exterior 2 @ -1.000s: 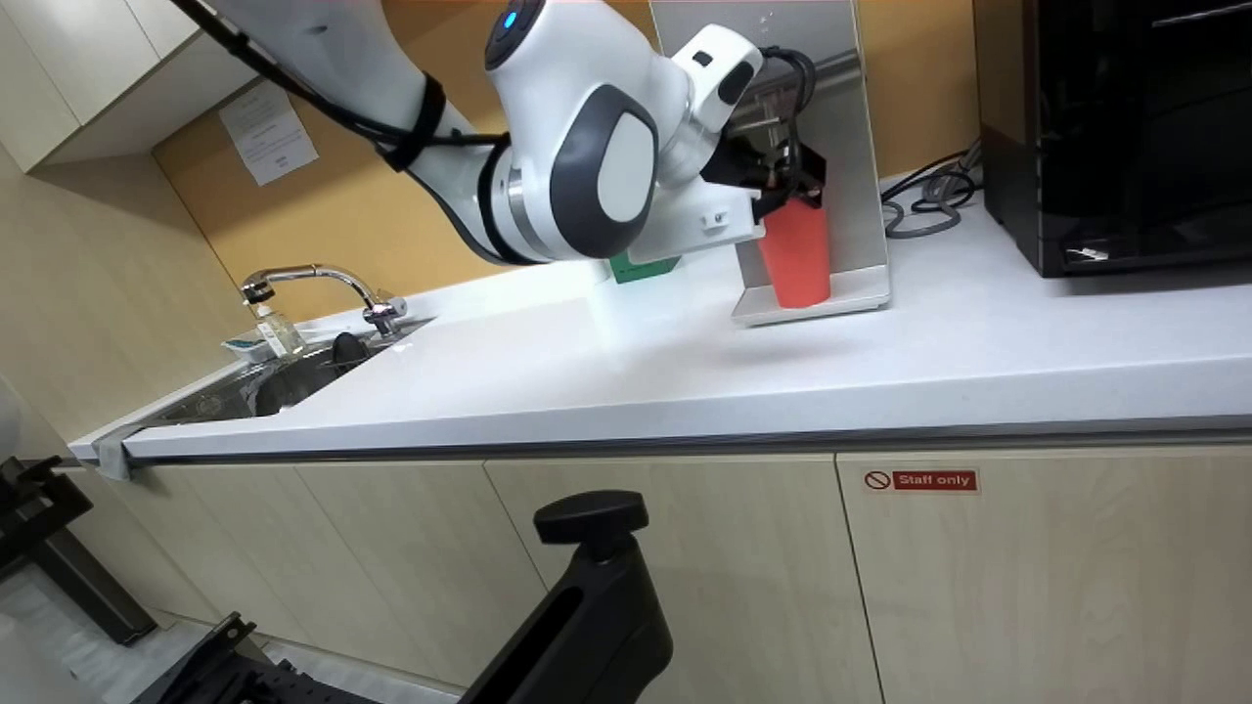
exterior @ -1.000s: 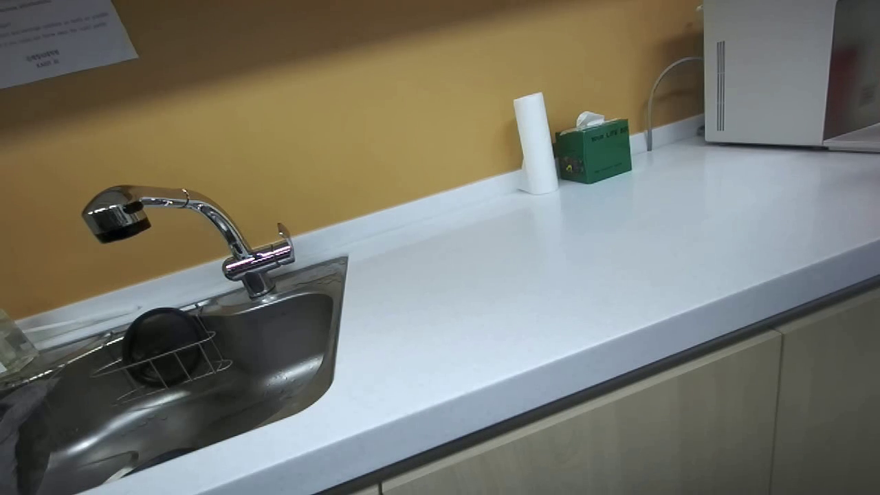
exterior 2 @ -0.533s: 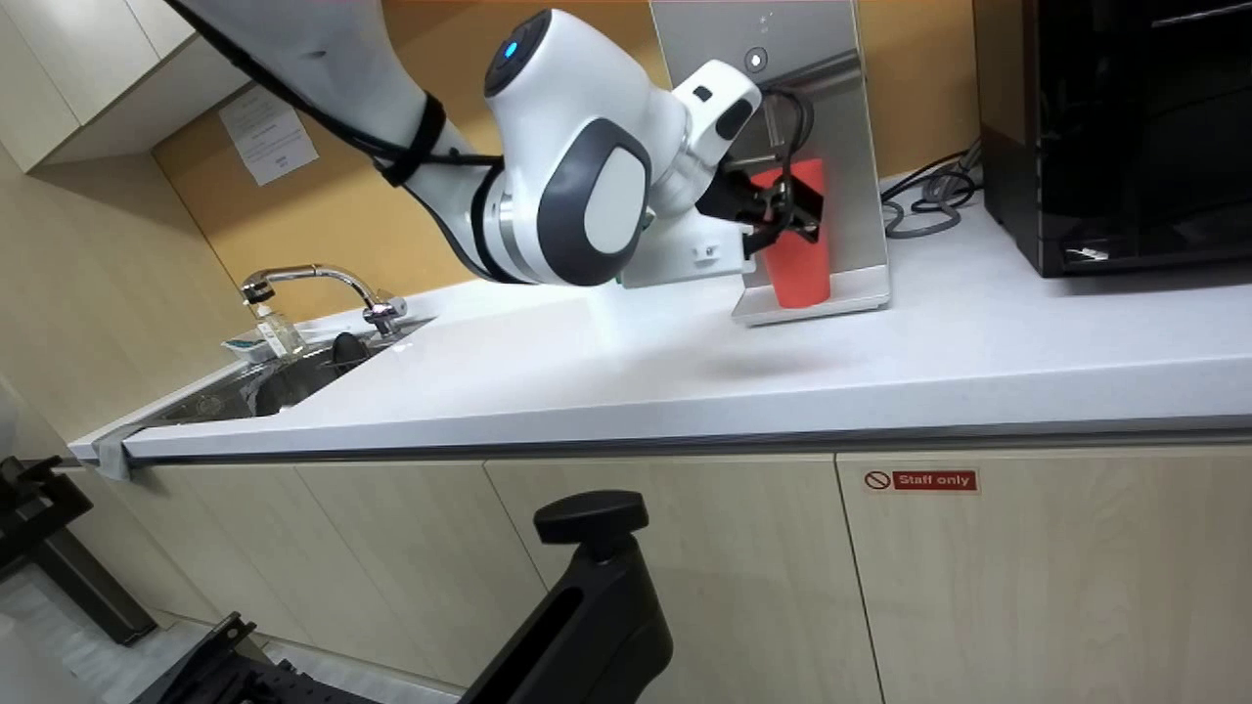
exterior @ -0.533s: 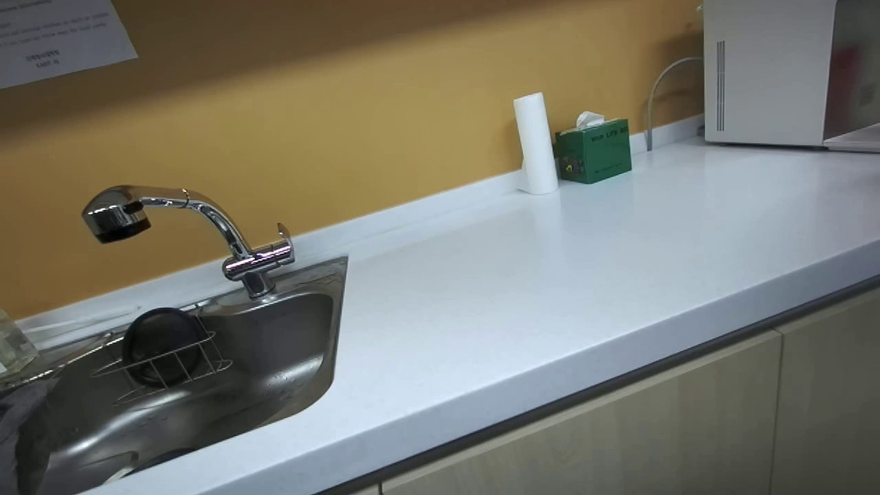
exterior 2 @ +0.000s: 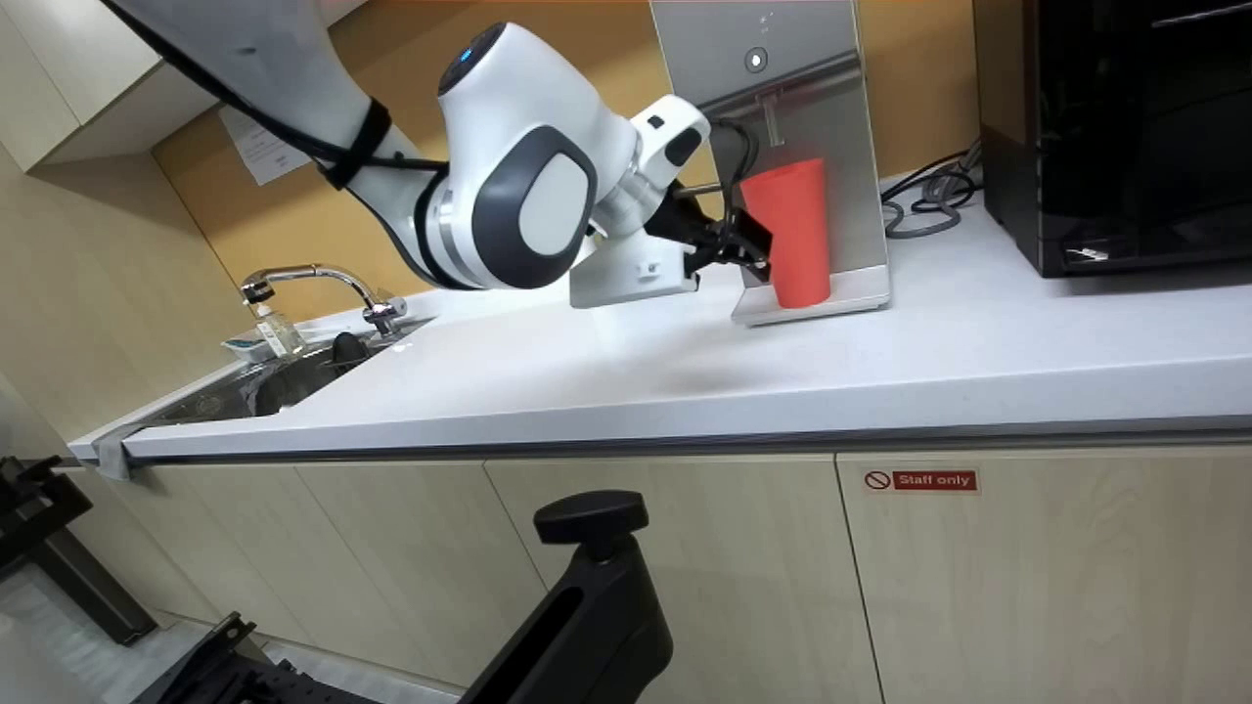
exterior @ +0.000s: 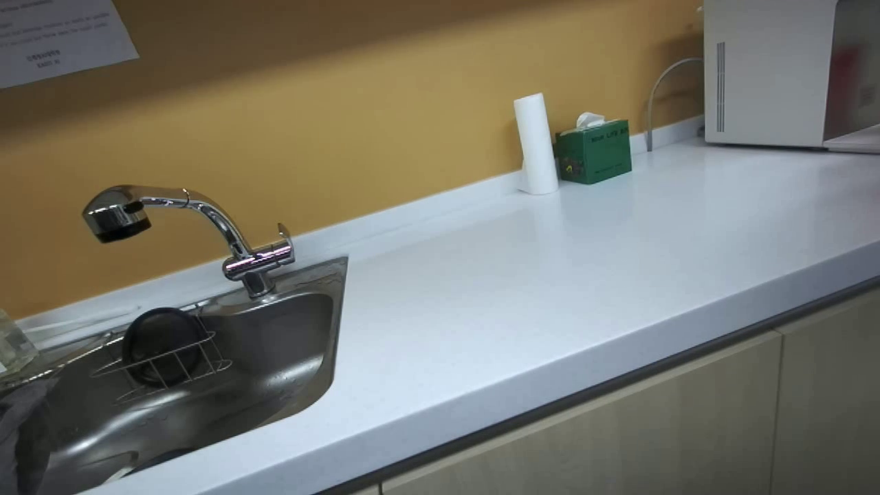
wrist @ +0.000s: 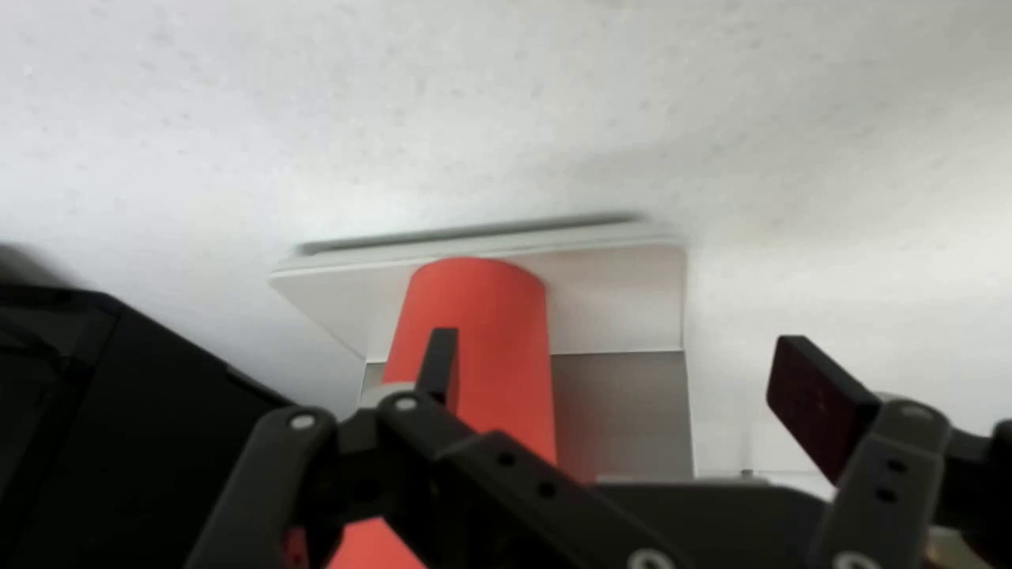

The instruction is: Move the cup to the dispenser

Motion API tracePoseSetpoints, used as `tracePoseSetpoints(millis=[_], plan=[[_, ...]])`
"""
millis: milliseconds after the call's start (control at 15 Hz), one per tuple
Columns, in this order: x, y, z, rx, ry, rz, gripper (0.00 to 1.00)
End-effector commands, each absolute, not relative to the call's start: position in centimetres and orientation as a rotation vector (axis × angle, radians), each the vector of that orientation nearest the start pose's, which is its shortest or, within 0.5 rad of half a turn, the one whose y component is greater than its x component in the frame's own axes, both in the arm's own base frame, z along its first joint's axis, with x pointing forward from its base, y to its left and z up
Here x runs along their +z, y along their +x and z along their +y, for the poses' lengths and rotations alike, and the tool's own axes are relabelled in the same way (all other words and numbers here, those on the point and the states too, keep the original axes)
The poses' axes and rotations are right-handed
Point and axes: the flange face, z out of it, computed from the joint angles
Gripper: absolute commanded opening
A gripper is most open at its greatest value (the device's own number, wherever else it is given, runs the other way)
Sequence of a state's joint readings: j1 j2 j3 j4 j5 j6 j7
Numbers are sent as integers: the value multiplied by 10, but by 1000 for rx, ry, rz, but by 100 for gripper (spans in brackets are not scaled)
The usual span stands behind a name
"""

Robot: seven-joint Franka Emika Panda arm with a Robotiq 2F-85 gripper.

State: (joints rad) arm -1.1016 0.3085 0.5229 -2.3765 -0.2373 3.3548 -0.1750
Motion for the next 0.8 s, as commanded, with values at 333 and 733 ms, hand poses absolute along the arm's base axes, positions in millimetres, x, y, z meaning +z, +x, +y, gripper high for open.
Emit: tracePoseSetpoints(millis=[333,733], plan=[[320,467,-226,-925,-3173,177,100],[311,476,-217,-920,-3130,126,100]])
